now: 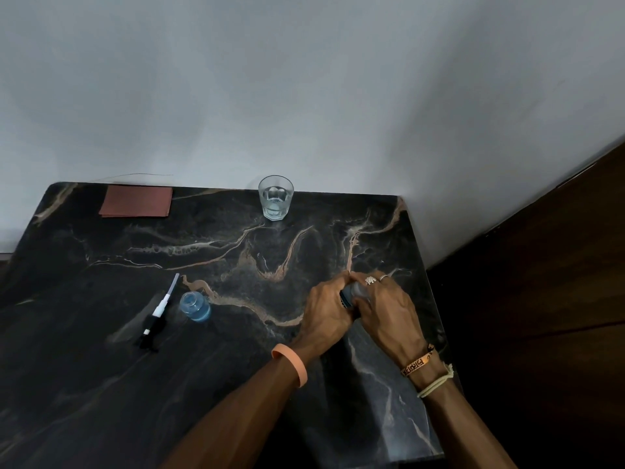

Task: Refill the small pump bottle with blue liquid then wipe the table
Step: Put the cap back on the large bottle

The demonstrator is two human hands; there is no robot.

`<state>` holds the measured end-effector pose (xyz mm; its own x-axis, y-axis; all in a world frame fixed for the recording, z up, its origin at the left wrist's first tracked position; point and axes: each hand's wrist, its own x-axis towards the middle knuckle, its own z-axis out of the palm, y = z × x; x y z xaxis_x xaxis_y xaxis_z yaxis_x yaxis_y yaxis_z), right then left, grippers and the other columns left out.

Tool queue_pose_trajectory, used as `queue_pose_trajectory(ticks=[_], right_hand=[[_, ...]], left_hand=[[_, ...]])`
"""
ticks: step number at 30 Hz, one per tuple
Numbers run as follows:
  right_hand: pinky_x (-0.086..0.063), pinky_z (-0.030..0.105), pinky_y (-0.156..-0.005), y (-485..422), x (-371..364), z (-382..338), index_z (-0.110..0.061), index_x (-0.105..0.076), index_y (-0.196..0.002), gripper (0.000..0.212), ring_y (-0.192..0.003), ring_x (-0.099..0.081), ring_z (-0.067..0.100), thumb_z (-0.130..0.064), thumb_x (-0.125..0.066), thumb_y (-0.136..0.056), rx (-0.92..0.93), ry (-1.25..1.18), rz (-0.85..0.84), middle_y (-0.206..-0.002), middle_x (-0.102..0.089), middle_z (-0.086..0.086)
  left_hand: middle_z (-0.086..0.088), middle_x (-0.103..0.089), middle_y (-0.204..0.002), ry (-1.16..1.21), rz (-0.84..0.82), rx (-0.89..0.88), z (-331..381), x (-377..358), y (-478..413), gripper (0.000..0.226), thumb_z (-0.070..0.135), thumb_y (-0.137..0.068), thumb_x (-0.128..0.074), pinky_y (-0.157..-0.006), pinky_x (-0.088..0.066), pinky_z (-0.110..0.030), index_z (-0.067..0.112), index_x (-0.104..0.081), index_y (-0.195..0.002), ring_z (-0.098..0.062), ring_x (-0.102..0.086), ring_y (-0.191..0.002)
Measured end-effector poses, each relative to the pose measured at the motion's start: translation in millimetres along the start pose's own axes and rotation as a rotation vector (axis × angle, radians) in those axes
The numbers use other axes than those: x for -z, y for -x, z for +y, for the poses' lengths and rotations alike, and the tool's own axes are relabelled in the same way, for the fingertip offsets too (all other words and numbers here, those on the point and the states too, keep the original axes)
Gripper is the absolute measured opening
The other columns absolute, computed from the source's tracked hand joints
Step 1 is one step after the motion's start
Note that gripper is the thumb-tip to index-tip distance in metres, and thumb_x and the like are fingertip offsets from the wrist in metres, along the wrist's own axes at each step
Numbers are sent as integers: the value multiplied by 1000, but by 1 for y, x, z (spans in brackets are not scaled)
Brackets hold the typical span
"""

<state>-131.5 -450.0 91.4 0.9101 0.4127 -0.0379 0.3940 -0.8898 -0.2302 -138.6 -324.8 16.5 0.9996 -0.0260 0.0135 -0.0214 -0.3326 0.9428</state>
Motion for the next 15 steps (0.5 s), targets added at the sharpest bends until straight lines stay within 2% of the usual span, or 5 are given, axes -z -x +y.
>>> queue_pose_trajectory(ticks=[3, 5, 9, 11, 15], right_hand=[[-50, 26, -82, -2, -7, 3, -24, -62, -122, 28, -96, -59, 12, -17, -51, -97, -63, -150, 16, -106, -62, -2], [-46, 17, -79, -3, -12, 5, -29, -61, -122, 28, -95, -58, 9, -19, -52, -97, -102, -199, 32, -105, -62, -5], [-33, 3, -76, -5, -19, 5, -33, -66, -109, 24, -92, -57, 2, -20, -63, -89, -189, -300, 119, -100, -64, -12], [-37, 6, -79, -7, -23, 2, -31, -68, -105, 22, -91, -59, 4, -21, -67, -86, -223, -308, 158, -98, -66, -12], [-51, 29, -83, -5, -30, -5, -22, -66, -104, 17, -92, -61, 11, -27, -64, -88, -246, -286, 202, -97, -65, -6]], left_hand=[[11, -71, -94, 22, -6, -8, 0, 0, 0, 45, 41, -72, -73, -74, -58, -21, 28, -62, -113, 0, -68, -85], [13, -70, -90, 19, 1, -31, -1, 0, 0, 44, 45, -71, -69, -70, -56, -15, 29, -62, -110, 2, -67, -83], [10, -69, -110, -48, -23, -79, -5, -1, -2, 45, 34, -78, -72, -86, -56, -23, 29, -59, -120, 1, -65, -98], [11, -67, -115, -85, -25, -120, -4, 0, -1, 46, 38, -80, -68, -90, -54, -23, 30, -57, -124, 2, -63, -103], [3, -59, -133, -155, -76, -135, 2, 3, 3, 46, 40, -89, -53, -106, -46, -29, 25, -51, -133, -8, -56, -122]])
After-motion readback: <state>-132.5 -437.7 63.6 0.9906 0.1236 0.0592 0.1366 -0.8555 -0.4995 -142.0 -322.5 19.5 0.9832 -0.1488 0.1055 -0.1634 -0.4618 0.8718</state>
